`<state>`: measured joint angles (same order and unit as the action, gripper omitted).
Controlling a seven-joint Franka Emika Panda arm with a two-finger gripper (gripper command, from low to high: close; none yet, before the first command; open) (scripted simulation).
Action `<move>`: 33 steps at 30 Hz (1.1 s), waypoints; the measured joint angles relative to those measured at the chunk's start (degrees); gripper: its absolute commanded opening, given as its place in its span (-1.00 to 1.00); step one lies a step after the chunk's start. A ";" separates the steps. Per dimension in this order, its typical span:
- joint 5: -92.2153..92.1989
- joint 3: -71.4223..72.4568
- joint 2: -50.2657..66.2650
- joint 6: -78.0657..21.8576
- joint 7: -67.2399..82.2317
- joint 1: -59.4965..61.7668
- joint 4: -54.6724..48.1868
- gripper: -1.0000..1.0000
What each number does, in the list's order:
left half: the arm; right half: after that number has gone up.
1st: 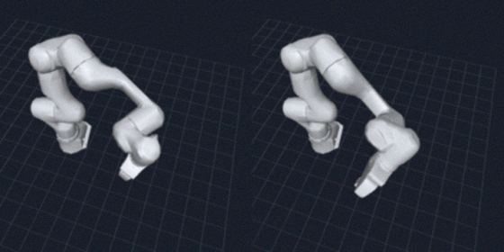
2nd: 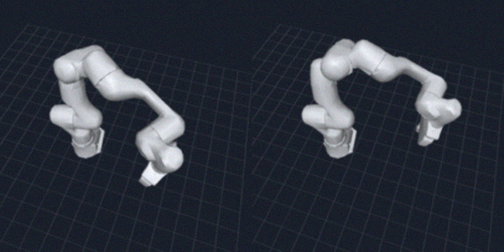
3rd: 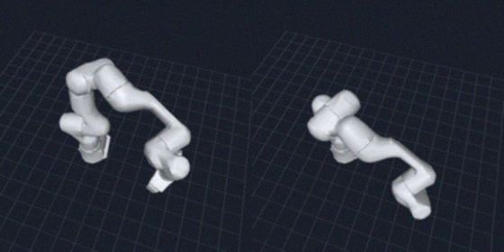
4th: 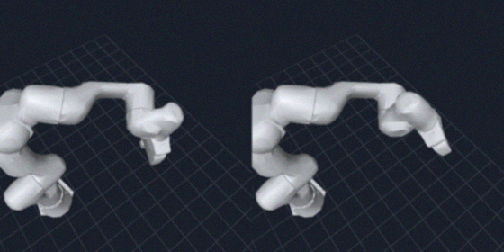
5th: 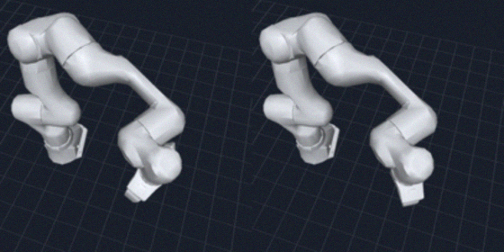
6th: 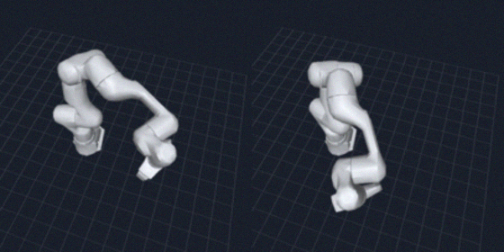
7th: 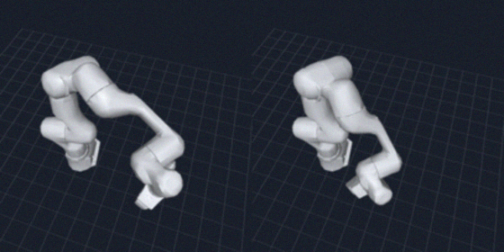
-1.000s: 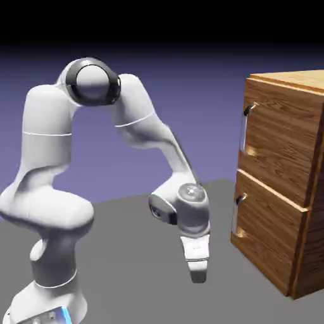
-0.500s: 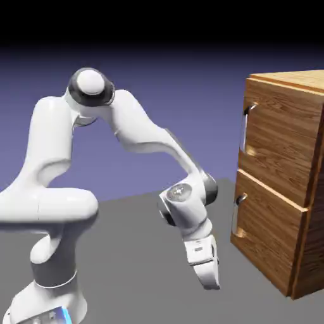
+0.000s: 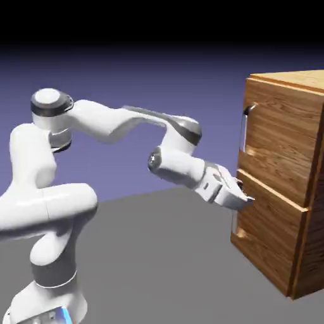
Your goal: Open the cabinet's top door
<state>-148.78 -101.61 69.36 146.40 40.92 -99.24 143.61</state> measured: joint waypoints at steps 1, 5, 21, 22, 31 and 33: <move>-2.49 -1.70 1.71 -0.46 1.40 -1.65 -0.29 0.00; -9.40 -6.42 6.44 -1.74 5.27 -6.23 -1.10 0.00; -6.13 -10.51 2.72 -24.28 9.27 -3.59 5.08 -1.00; -5.30 -11.44 2.39 -26.77 9.70 -3.86 6.37 -1.00; 4.28 -19.87 -1.50 -49.20 13.88 -2.03 14.45 -1.00; 6.90 -21.61 -2.72 -54.19 15.01 -0.59 15.36 -1.00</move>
<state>-141.88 -123.22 66.64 92.21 55.93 -99.83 158.96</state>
